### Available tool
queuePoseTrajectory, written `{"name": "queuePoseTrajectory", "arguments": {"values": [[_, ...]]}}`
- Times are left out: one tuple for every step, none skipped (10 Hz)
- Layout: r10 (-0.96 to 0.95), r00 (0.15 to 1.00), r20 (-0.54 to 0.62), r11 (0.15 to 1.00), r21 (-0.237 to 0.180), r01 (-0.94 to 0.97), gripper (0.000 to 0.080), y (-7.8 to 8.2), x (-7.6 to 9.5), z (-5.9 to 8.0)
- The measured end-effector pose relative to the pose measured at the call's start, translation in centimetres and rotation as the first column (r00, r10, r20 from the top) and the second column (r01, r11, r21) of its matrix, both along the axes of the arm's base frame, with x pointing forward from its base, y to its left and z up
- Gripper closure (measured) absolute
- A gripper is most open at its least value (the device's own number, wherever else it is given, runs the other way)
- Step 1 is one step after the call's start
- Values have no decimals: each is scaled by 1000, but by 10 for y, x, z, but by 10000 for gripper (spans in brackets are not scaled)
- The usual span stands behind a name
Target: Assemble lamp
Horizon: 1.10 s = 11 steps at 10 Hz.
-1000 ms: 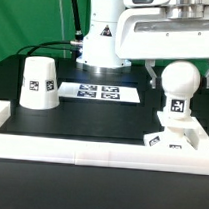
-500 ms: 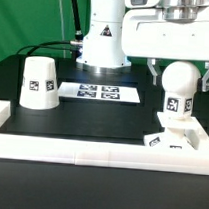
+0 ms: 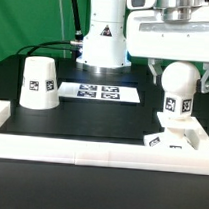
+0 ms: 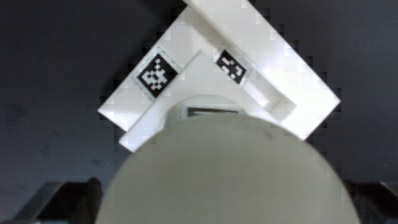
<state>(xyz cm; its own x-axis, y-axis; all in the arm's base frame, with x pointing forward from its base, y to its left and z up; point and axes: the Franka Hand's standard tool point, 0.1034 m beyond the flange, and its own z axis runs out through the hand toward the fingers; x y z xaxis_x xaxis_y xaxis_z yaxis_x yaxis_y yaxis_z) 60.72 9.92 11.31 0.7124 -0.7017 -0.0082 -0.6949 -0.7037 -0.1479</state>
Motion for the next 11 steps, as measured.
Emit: {"name": "queuePoseTrajectory", "arguments": {"values": [[53, 999, -5, 999, -5, -53, 110, 1, -1, 0], [120, 993, -12, 993, -9, -120, 102, 3, -2, 1], [211, 977, -2, 977, -20, -211, 102, 3, 0, 2], [259, 966, 1, 966, -25, -259, 101, 3, -1, 2], [345, 939, 9, 938, -35, -344, 101, 3, -1, 2], [418, 908, 14, 908, -44, -417, 101, 3, -1, 2], [471, 882, 18, 881, -51, -470, 101, 3, -1, 2], [547, 837, 20, 836, -70, -545, 101, 3, 0, 2], [677, 736, 14, 731, -123, -671, 101, 4, 1, 2], [750, 661, 8, 655, -145, -741, 101, 4, 2, 3], [810, 587, 4, 580, -159, -799, 101, 4, 4, 5]]}}
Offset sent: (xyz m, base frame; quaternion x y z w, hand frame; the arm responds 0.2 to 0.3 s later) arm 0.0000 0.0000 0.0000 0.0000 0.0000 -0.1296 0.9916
